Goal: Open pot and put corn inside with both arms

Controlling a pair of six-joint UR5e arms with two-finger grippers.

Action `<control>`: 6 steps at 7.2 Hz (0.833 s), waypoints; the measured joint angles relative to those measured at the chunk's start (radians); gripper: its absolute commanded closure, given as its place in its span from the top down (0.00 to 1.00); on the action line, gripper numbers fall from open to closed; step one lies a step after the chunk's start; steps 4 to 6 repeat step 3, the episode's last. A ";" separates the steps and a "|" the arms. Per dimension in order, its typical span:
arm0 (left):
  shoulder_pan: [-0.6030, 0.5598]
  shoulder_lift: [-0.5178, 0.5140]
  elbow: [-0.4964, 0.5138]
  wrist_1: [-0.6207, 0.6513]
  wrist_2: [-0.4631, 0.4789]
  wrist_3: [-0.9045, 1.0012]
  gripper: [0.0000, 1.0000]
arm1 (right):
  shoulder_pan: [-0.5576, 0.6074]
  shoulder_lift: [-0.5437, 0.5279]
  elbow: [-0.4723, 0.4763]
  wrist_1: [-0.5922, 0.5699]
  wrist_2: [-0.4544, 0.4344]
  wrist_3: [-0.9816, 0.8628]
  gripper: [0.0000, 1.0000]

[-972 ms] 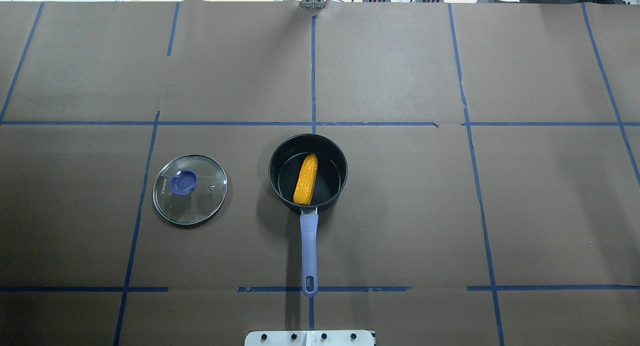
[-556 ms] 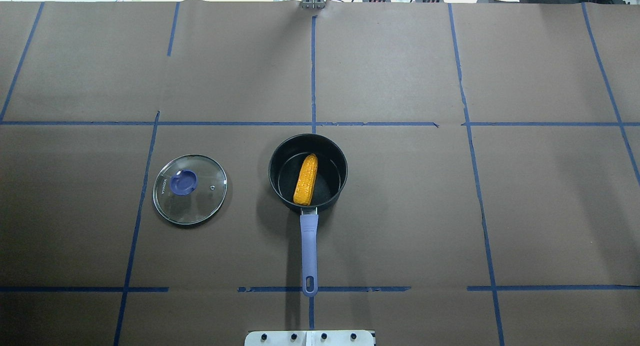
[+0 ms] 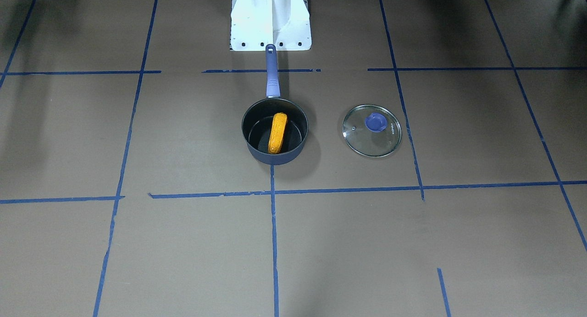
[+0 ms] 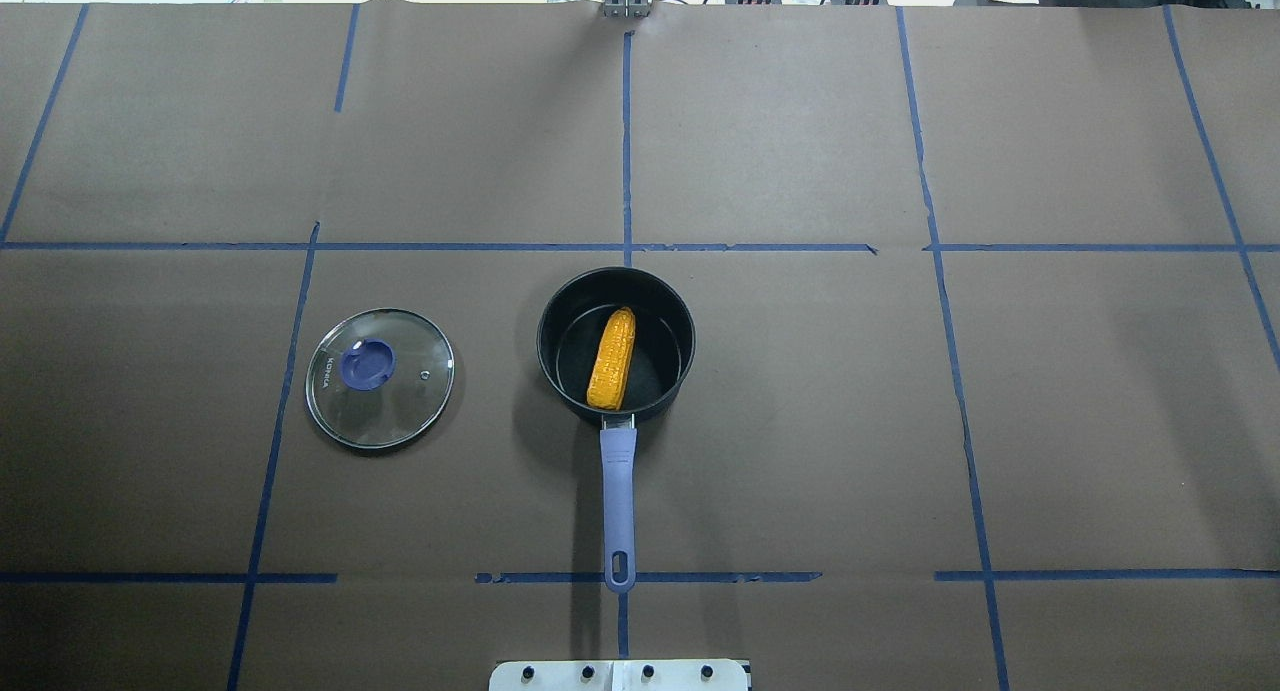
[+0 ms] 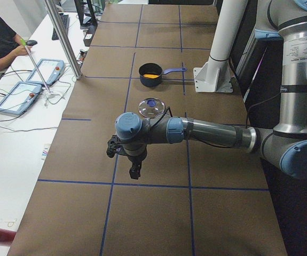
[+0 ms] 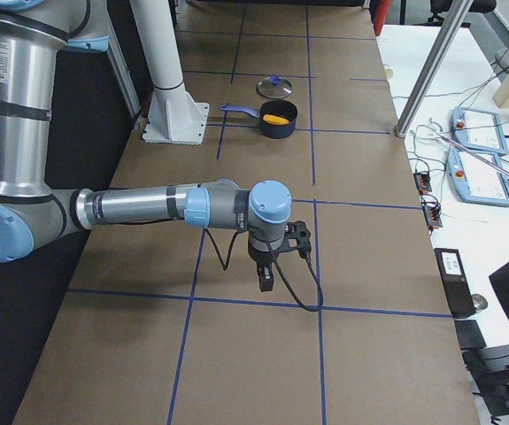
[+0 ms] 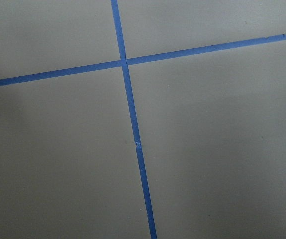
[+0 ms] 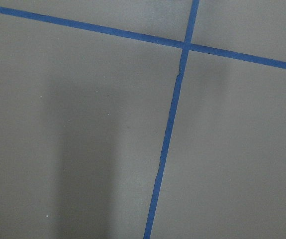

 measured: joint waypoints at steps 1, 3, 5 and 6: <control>0.000 -0.003 -0.001 0.000 0.000 0.000 1.00 | 0.000 -0.006 0.001 0.001 0.004 -0.002 1.00; 0.002 -0.007 -0.005 0.001 0.007 0.000 1.00 | -0.003 -0.011 0.003 0.003 0.007 -0.003 1.00; 0.002 -0.007 -0.005 0.001 0.007 0.000 1.00 | -0.003 -0.011 0.003 0.003 0.007 -0.003 1.00; 0.002 -0.007 -0.005 0.001 0.007 0.000 1.00 | -0.003 -0.011 0.003 0.003 0.007 -0.003 1.00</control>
